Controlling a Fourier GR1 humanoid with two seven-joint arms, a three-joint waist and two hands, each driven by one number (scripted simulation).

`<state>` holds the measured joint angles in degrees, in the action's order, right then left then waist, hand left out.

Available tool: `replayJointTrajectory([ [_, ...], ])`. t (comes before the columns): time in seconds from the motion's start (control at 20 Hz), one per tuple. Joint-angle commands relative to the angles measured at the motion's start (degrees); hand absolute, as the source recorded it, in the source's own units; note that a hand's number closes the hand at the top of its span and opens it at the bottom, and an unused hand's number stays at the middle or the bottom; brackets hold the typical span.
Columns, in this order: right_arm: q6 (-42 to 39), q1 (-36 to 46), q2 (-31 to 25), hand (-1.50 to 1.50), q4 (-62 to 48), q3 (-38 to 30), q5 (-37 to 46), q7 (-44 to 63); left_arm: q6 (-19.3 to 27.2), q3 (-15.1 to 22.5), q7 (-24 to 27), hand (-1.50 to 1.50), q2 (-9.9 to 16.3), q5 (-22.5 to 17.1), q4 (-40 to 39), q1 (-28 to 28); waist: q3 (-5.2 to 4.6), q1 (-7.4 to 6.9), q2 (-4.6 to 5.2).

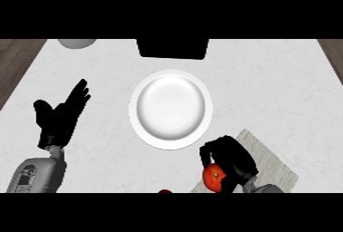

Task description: Pick the tomato from the placemat and place it in the plate

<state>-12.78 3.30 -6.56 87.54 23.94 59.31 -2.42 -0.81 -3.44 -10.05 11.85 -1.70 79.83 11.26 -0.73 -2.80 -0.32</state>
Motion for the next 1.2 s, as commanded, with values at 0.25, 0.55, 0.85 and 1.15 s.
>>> replayJointTrajectory([
  [0.25, 21.53, 10.83, 6.46, 1.5, 8.64, 20.91, 5.17, 21.28, 0.05, 0.49, -0.53, 0.0, -0.69, 0.0, -0.35, 0.98, 0.74, -0.82, -0.48],
  [0.55, 32.66, 18.03, 6.54, 1.5, 6.67, 28.47, 11.48, 43.42, 0.7, 0.41, 1.07, 0.0, -0.12, 1.5, -1.62, 0.91, 0.64, -0.31, 0.05],
  [0.85, 39.83, 31.15, 6.55, 1.5, -0.16, 31.02, 4.69, 62.01, 1.14, 0.76, 1.59, 0.0, -1.78, 1.61, -4.35, 2.63, 0.65, 0.13, 0.59],
  [1.15, 46.07, 43.76, 6.55, 1.5, -14.21, 25.8, -1.82, 63.56, 0.37, -0.66, 3.05, 0.0, -1.25, 0.73, -5.15, 2.3, 0.67, 0.56, 0.75],
])
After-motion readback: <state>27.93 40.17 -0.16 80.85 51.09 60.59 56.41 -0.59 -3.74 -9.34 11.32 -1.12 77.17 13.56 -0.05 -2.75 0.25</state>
